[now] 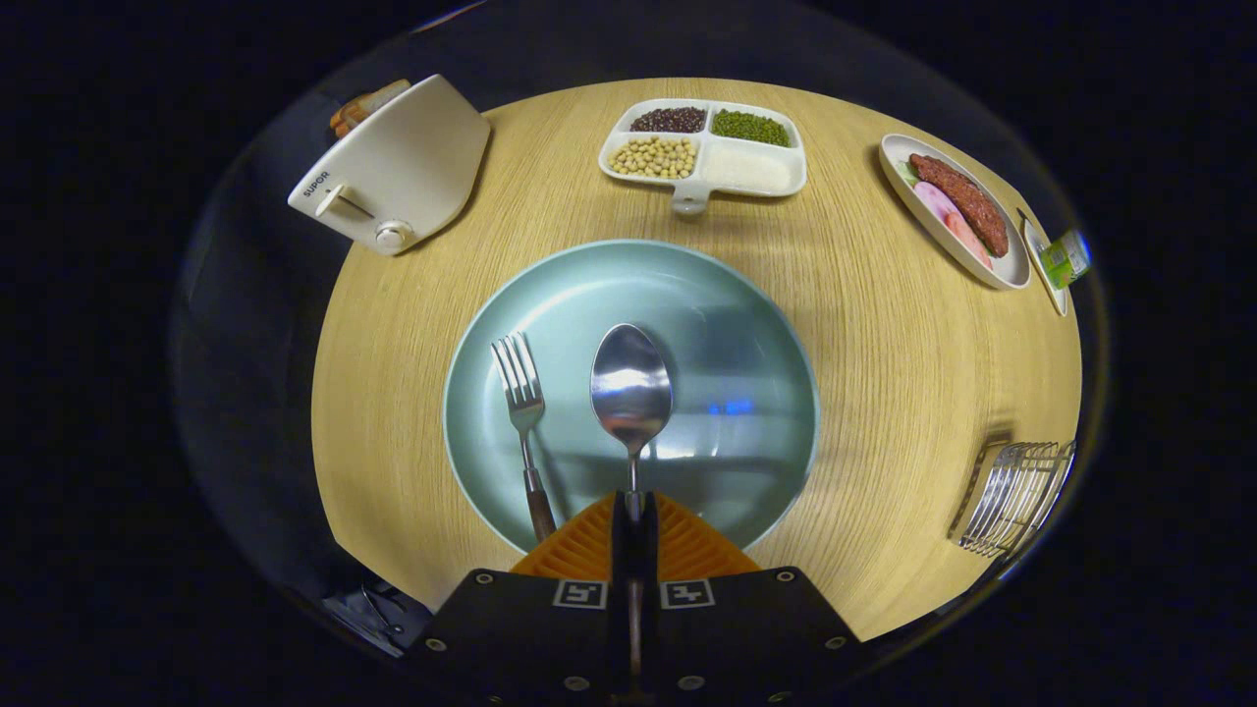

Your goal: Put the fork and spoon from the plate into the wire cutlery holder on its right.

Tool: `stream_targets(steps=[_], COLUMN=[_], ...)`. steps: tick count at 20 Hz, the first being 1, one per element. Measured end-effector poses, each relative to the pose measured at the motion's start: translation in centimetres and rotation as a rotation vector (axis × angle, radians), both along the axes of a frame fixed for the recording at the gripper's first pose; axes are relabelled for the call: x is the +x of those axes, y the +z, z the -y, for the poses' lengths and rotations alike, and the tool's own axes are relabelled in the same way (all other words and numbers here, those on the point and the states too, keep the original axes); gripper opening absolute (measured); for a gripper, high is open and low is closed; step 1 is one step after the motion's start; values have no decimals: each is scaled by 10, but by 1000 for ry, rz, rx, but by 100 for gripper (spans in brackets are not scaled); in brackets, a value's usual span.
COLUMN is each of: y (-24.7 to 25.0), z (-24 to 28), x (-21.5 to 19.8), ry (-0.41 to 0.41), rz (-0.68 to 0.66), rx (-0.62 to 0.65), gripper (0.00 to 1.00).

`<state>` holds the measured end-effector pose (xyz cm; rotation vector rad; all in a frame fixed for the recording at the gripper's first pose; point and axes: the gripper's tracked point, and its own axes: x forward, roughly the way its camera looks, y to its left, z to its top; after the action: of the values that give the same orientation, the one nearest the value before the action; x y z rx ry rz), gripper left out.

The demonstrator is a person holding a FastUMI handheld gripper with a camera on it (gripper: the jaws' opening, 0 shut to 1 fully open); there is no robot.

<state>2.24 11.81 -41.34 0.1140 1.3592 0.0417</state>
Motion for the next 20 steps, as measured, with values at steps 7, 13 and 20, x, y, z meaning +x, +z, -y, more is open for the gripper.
stream_targets(steps=[7,13,20], y=[43,88,128], z=[18,53,125], x=[-2,-20,-51], ry=[-27,-87,-205], rz=[122,214,288], rx=[13,26,8], gripper=[5,5,5])
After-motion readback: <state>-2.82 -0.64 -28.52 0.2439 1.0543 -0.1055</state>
